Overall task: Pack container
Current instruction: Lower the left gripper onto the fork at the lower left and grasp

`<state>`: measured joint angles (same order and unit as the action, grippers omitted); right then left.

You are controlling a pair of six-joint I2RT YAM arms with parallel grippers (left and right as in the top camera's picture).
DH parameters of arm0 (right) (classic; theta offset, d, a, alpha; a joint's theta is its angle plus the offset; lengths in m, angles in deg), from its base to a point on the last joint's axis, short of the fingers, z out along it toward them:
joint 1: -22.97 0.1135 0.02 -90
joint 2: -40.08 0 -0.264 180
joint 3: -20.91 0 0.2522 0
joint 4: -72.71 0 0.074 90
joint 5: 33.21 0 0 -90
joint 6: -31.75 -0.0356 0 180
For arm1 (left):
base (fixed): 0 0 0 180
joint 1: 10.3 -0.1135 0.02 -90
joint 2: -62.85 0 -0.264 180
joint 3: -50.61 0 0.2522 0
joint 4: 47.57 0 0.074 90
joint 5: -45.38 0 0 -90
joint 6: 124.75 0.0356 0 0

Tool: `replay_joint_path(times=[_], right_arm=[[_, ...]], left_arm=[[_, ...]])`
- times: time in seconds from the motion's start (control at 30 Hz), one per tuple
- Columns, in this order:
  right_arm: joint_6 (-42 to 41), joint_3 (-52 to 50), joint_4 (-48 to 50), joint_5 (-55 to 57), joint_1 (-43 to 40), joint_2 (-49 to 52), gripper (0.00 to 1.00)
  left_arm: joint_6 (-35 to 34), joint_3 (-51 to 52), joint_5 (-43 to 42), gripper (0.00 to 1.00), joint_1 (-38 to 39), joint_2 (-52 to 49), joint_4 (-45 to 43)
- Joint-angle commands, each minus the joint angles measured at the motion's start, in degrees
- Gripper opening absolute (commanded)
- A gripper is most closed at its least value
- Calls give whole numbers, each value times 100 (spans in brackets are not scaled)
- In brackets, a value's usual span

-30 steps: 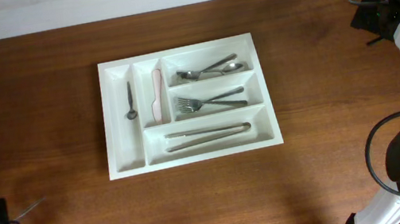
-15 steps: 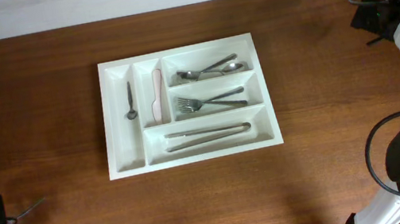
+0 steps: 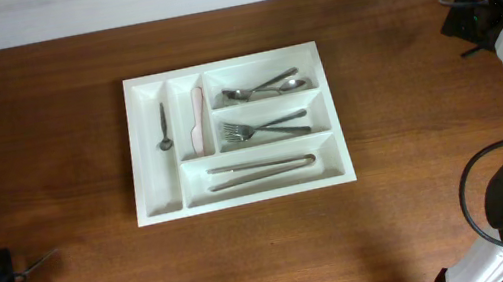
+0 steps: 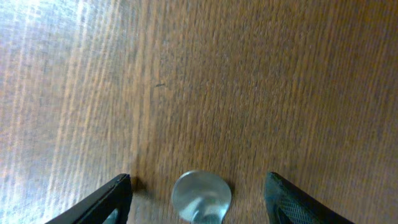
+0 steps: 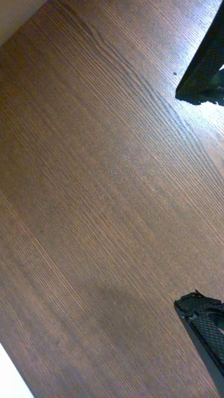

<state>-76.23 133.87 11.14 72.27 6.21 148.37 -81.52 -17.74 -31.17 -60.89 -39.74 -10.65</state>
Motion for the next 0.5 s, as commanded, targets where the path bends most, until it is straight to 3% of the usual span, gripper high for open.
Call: replay_joint_path(times=[0.0,0.17,0.47], right_arm=[[-4,35,0,13,-15,-20,99],[-4,35,0,13,-15,-20,99],[-4,35,0,13,-15,-20,99]], left_arm=[[-57,35,-195,68,-15,-232,-48],[-57,35,-234,68,-4,-376,-48],[-52,35,-446,47,-4,-385,-7]])
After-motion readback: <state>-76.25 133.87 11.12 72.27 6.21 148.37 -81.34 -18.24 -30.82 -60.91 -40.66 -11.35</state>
